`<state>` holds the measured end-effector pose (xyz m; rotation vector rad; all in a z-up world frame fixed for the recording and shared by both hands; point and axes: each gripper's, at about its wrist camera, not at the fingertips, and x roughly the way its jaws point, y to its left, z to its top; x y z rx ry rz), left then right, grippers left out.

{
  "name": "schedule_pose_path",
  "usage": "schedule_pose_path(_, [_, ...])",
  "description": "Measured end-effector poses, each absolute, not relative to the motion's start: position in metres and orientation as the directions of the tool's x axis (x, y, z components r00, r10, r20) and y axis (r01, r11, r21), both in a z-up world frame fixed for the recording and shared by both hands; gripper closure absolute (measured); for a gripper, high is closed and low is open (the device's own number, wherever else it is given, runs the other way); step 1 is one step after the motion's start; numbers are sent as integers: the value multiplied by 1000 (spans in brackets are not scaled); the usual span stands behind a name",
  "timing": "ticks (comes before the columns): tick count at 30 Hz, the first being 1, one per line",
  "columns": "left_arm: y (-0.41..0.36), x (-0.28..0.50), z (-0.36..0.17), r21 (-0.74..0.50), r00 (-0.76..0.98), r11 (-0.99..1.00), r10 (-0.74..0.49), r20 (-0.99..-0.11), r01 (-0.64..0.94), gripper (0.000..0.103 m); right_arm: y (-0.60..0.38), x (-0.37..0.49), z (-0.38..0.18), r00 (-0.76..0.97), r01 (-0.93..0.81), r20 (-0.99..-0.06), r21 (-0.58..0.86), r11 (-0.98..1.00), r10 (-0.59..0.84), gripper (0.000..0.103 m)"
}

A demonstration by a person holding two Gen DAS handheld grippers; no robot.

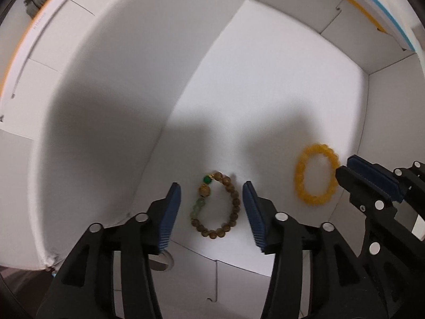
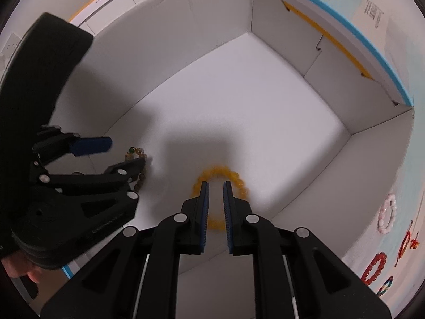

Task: Organize jewelry
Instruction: 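Lower and open both grippers, dropping the bracelets into the box, then move both tools back over the remaining bracelets on the bed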

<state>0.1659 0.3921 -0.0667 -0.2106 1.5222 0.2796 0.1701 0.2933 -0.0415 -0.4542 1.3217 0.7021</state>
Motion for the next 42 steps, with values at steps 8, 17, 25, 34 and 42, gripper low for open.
schedule_pose_path(8, [386, 155, -47, 90, 126, 944, 136, -983, -317, 21, 282, 168, -11, 172, -697, -948, 74, 713, 267, 59])
schedule_pose_path(17, [383, 116, -27, 75, 205, 944, 146, -968, -320, 9, 257, 180, 4, 238, -672, -924, 66, 738, 300, 40])
schedule_pose_path(25, [365, 110, 0, 57, 283, 941, 157, -946, -333, 6, 234, 171, 28, 322, -666, -890, 29, 745, 323, 24])
schedule_pose_path(34, [353, 104, 29, 45, 348, 943, 165, -923, -329, 6, 212, 160, 53, 375, -653, -863, 14, 757, 339, 16])
schedule_pose_path(42, [323, 102, 55, 38, 404, 952, 165, -900, -304, 6, 174, 157, 72, 431, -603, -837, 10, 798, 336, 15])
